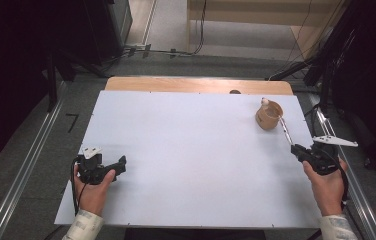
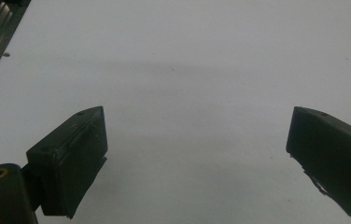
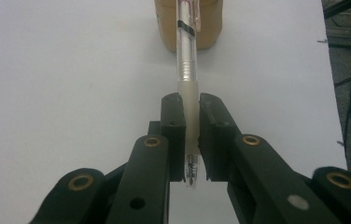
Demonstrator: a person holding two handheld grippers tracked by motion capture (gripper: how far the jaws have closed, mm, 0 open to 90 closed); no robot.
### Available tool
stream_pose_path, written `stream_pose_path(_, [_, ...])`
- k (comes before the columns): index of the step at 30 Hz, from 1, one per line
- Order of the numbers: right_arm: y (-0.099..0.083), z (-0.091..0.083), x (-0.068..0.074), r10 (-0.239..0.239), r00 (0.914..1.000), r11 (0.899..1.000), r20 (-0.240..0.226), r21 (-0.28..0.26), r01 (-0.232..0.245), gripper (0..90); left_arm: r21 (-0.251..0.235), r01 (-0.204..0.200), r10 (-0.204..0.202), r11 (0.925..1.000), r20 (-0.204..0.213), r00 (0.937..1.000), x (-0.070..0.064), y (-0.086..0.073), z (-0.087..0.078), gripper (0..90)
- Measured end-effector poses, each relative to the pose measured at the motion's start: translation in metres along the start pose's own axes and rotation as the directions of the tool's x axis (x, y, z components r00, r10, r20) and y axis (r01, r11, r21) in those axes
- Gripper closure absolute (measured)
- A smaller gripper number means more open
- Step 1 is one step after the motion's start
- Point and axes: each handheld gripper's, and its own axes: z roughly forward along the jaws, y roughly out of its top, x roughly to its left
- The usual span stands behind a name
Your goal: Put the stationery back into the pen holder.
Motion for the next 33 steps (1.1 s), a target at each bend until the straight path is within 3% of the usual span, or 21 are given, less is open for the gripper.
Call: stream_pose_path(33, [0.036,0.023,-0.003,0.028,0.9989,1.0,0.039,-0.005,-0.027,79.0,0.01,-0.004,0.004,0.9999,0.002,1.0,0.0,-0.001,0.002,5.6])
